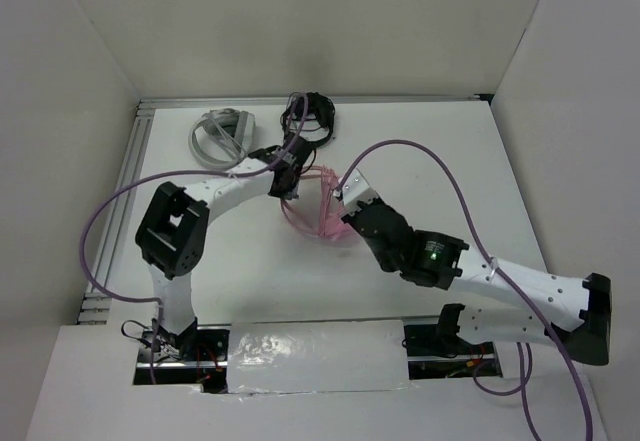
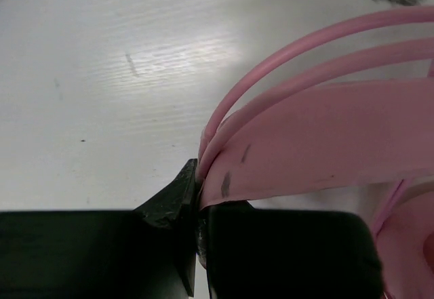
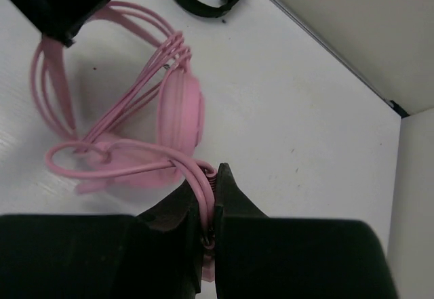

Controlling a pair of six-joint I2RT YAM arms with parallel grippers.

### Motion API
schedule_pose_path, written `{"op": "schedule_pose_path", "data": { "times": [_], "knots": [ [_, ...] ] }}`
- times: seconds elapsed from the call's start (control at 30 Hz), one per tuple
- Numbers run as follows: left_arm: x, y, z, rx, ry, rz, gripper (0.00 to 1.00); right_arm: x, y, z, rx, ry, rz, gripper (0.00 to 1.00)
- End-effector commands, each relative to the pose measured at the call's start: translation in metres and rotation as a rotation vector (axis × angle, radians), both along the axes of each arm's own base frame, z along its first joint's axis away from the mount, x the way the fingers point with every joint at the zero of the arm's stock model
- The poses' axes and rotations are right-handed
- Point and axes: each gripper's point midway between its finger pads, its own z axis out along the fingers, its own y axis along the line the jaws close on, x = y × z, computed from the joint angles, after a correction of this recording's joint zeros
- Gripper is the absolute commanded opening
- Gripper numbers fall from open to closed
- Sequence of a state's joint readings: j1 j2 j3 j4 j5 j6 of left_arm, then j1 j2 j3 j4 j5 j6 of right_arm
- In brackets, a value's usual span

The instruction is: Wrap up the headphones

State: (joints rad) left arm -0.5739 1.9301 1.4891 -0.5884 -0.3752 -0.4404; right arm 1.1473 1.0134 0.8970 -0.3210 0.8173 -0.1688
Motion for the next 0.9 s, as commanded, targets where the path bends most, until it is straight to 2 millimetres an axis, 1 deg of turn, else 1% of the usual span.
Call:
{"op": "schedule_pose_path", "data": {
  "times": [0.0,0.03,0.07,0.1,0.13,0.17,0.2,0.23,0.27,0.3,0.33,0.37,0.4,0.43,0.47,0.5,0.53,0.57,0.6,0.63,0.67,0.7,0.73,0.77,0.8,0.87],
  "knots": [
    [0.017,-0.043,0.069,-0.173,-0.253,-0.211,0.0,0.018,0.011,0.052,0.042,-0.103,0.132,0.0],
    [0.006,-0.057,0.068,-0.185,-0.251,-0.265,0.0,0.03,0.002,0.053,0.018,-0.113,0.11,0.0],
    [-0.003,-0.061,0.058,-0.164,-0.25,-0.326,0.0,0.036,0.0,0.056,0.018,-0.118,0.107,0.0],
    [-0.015,-0.072,0.06,-0.166,-0.26,-0.374,0.0,0.041,0.002,0.059,0.026,-0.117,0.135,0.0],
    [-0.025,-0.074,0.05,-0.154,-0.243,-0.405,0.0,0.05,0.001,0.057,0.021,-0.11,0.132,0.0],
    [-0.03,-0.078,0.049,-0.153,-0.244,-0.428,0.0,0.064,-0.011,0.062,0.03,-0.111,0.099,0.0],
    [-0.039,-0.084,0.048,-0.157,-0.238,-0.452,0.0,0.069,-0.005,0.059,0.039,-0.094,0.143,0.0],
    [-0.045,-0.087,0.044,-0.17,-0.219,-0.468,0.0,0.076,-0.007,0.058,0.045,-0.086,0.147,0.0],
    [-0.048,-0.09,0.044,-0.177,-0.217,-0.48,0.0,0.088,-0.018,0.059,0.051,-0.083,0.118,0.0],
    [-0.053,-0.091,0.04,-0.182,-0.212,-0.492,0.0,0.095,-0.014,0.052,0.061,-0.057,0.139,0.0],
    [-0.056,-0.092,0.042,-0.191,-0.213,-0.503,0.0,0.103,-0.019,0.048,0.066,-0.041,0.125,0.0],
    [-0.059,-0.095,0.041,-0.211,-0.208,-0.512,0.0,0.115,-0.03,0.047,0.079,-0.028,0.087,0.0],
    [-0.059,-0.096,0.047,-0.228,-0.224,-0.509,0.0,0.124,-0.032,0.031,0.086,0.024,0.063,0.0],
    [-0.063,-0.094,0.045,-0.235,-0.217,-0.51,0.0,0.128,-0.031,0.024,0.103,0.055,0.078,0.0],
    [-0.064,-0.095,0.053,-0.259,-0.228,-0.508,0.0,0.136,-0.042,0.018,0.125,0.081,0.047,0.0],
    [-0.065,-0.094,0.055,-0.271,-0.233,-0.508,0.0,0.141,-0.041,0.002,0.153,0.138,0.04,0.0],
    [-0.067,-0.093,0.055,-0.278,-0.231,-0.509,0.0,0.144,-0.042,-0.005,0.182,0.167,0.039,0.0],
    [-0.068,-0.093,0.058,-0.287,-0.24,-0.507,0.0,0.144,-0.038,-0.013,0.217,0.212,0.064,0.0],
    [-0.07,-0.094,0.069,-0.315,-0.26,-0.521,0.0,0.15,-0.043,-0.028,0.241,0.264,0.053,0.0],
    [-0.072,-0.094,0.069,-0.328,-0.263,-0.527,0.0,0.149,-0.039,-0.037,0.29,0.313,0.055,0.0],
    [-0.074,-0.096,0.079,-0.354,-0.284,-0.545,0.0,0.144,-0.029,-0.045,0.328,0.368,0.117,0.0],
    [-0.078,-0.096,0.079,-0.379,-0.277,-0.564,0.0,0.145,-0.026,-0.061,0.348,0.419,0.13,0.0],
    [-0.079,-0.099,0.083,-0.402,-0.29,-0.583,0.0,0.144,-0.023,-0.07,0.362,0.452,0.138,0.01],
    [-0.08,-0.099,0.088,-0.419,-0.299,-0.587,0.0,0.142,-0.015,-0.075,0.385,0.482,0.175,0.01],
    [-0.08,-0.097,0.088,-0.43,-0.293,-0.587,0.0,0.141,-0.01,-0.087,0.404,0.529,0.184,0.01],
    [-0.079,-0.094,0.088,-0.442,-0.28,-0.564,0.0,0.136,-0.002,-0.097,0.434,0.579,0.215,0.01]
  ]
}}
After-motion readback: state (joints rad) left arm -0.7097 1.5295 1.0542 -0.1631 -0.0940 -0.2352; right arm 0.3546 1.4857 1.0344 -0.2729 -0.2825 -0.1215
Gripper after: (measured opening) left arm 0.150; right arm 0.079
